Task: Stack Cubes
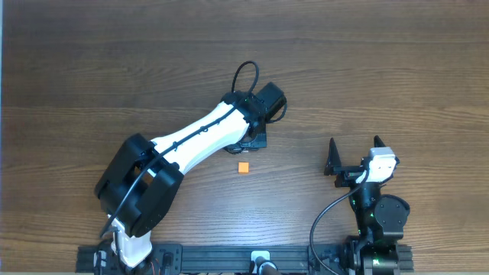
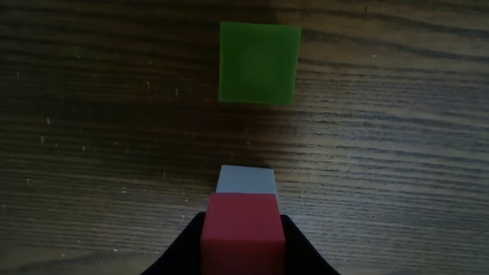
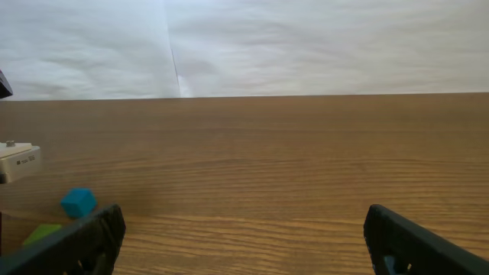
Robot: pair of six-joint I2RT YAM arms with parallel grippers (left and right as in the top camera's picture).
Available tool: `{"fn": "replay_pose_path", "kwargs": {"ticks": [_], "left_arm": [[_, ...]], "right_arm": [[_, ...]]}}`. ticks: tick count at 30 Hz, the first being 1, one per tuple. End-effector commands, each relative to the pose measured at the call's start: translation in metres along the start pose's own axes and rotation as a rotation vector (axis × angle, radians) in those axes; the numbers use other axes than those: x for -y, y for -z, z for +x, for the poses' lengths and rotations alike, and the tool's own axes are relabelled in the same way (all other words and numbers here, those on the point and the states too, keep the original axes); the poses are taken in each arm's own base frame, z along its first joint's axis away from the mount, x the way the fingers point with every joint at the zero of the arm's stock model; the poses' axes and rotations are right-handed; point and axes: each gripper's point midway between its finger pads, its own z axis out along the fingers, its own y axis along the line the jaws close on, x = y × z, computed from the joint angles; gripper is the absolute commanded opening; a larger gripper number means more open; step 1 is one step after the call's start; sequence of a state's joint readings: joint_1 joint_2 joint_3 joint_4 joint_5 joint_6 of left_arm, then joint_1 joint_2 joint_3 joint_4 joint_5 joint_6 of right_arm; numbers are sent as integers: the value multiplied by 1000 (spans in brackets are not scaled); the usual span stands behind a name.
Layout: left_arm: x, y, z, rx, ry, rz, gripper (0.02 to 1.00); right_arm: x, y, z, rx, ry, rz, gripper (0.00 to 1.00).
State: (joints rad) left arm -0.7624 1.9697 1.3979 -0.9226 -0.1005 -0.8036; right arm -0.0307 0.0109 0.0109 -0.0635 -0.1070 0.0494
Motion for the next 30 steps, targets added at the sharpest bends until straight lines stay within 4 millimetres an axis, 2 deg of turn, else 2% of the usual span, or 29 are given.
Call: {"fn": "replay_pose_path", "kwargs": {"ticks": [1,7,12,17,21,22,24,26,28,30], "left_arm": [[-2,-7,3,-26,-10,-2,51],[-2,-11,5,-37,-11,-8,82],[-2,-12,5,-37,-11,-8,266],[-2,-12,5,-38,-11,-9,345],[-2,-12,5,-37,-11,-9,443],[-2,-12,5,-37,-11,-9,478],[-2,-12,5,-37,-11,-9,632],[-2,-11,5,-38,-9,-7,744],[3,-7,8,-44,-12,13,829],[8,-1,11,-47,-19,38,855]], "right_arm": [[-2,0,2,-3,-2,-11,991],[-2,0,2,-3,-1,-11,993],[-2,0,2,-3,-2,-11,993],[-2,0,2,-3,-2,-11,993],[-2,0,2,-3,-2,-11,993],[-2,0,2,-3,-2,-11,993],[-2,0,2,-3,-1,-11,993],[-2,0,2,-3,-2,-11,993],[-2,0,2,-3,-1,-11,991],[-2,0,2,-3,-2,-11,993]]}}
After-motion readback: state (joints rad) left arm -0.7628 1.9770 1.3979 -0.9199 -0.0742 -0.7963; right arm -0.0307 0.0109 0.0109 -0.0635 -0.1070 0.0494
